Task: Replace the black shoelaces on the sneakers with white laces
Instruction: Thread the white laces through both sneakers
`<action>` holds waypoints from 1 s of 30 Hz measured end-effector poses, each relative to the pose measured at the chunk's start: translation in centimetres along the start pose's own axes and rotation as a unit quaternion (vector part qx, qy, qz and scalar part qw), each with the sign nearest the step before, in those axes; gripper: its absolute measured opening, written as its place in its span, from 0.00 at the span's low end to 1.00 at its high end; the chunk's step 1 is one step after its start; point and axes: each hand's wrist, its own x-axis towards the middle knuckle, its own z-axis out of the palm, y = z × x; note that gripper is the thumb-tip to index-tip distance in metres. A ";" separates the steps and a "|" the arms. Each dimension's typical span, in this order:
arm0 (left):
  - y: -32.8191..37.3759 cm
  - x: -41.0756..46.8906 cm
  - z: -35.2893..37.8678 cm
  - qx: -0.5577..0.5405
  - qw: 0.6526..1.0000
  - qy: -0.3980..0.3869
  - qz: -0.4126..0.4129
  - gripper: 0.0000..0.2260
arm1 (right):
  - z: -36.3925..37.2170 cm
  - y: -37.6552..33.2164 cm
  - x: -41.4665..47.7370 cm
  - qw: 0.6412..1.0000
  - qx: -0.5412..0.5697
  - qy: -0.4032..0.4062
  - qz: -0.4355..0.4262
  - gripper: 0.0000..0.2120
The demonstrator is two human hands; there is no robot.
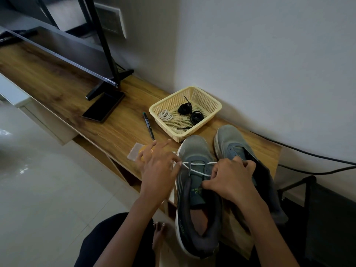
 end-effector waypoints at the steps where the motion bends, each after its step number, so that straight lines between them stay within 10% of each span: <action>1: -0.4 0.1 -0.1 -0.017 0.999 0.017 -0.026 0.02 | 0.0 0.0 0.0 1.000 0.001 -0.002 0.002 0.13; 6: -1.8 0.4 -1.2 -0.060 0.977 0.122 -0.163 0.03 | 0.1 0.0 0.2 1.000 -0.003 -0.006 0.004 0.14; 10: -1.2 0.4 -0.7 -0.074 0.994 0.051 -0.054 0.14 | 0.0 0.1 0.0 1.000 -0.004 -0.011 -0.001 0.14; 14: 0.0 -0.1 0.2 -0.004 0.999 -0.027 0.038 0.05 | 0.0 -0.2 -0.1 1.000 -0.002 0.010 -0.004 0.14; 30: -0.7 0.0 -0.3 -0.051 0.996 0.011 -0.073 0.04 | 0.6 -0.8 0.0 0.996 0.003 0.071 0.044 0.09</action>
